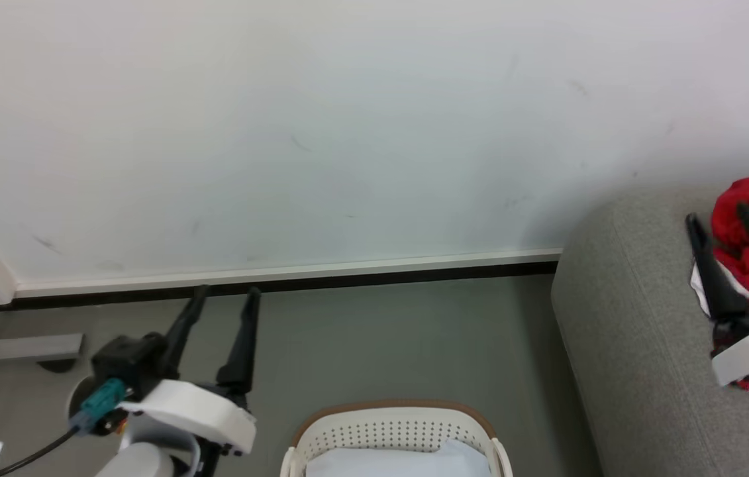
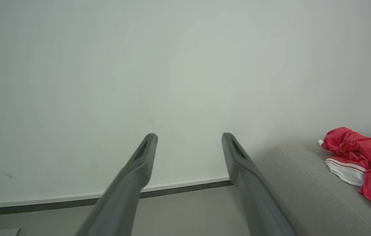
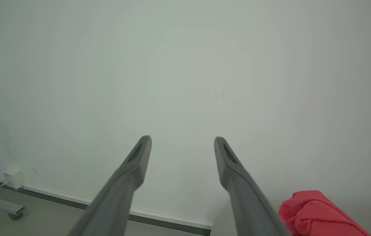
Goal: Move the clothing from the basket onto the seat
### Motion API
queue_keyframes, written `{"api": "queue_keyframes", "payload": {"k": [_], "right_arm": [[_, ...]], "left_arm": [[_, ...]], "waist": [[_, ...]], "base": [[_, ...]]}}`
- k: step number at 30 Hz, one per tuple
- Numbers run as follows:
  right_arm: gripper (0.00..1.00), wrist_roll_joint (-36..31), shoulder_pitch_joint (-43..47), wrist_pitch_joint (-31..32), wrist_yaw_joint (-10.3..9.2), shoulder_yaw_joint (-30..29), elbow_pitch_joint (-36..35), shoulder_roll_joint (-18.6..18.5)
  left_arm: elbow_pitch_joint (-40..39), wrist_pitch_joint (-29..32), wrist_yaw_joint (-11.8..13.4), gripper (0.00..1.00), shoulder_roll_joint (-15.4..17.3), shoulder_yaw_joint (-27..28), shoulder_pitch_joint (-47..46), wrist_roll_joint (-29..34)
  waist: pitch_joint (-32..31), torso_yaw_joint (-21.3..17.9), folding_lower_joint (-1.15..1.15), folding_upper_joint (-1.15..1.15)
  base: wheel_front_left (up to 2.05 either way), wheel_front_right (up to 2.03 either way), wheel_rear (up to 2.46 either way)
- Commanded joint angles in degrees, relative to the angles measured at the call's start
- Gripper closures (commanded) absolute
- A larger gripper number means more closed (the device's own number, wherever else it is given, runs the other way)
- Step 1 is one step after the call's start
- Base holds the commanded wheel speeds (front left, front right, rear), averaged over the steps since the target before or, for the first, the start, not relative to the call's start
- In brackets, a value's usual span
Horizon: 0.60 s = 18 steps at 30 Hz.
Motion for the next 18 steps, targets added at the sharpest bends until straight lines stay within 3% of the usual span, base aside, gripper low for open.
{"api": "queue_keyframes", "payload": {"k": [1,9,13,18], "right_arm": [[0.00,-0.80,1.41,-0.46,-0.16,-0.65,-0.02,0.49],[0.00,-5.57,12.76,-1.71,-0.16,-10.89,-2.87,11.19],[0.00,-9.98,18.83,-1.71,-0.16,-15.39,-5.78,15.79],[0.00,-16.20,24.06,-1.72,-0.16,-15.86,-8.36,18.84]], "left_arm": [[-0.37,-0.01,0.20,0.00,-0.25,0.97,1.18,0.53],[-2.13,-0.01,-0.18,0.00,-3.68,11.84,9.86,4.96],[-1.24,-0.01,-1.96,0.00,-6.74,15.81,13.80,7.84],[1.30,-0.02,-4.43,0.00,-10.11,19.50,17.14,12.06]], "waist": [[-0.43,0.58,0.01,0.00],[-1.17,2.55,0.01,0.00],[-1.44,2.99,0.01,0.00],[-1.82,2.99,0.01,0.00]], "base": [[0.00,0.00,0.00],[0.00,0.00,0.00],[0.00,0.00,0.00],[0.00,0.00,0.00]]}}
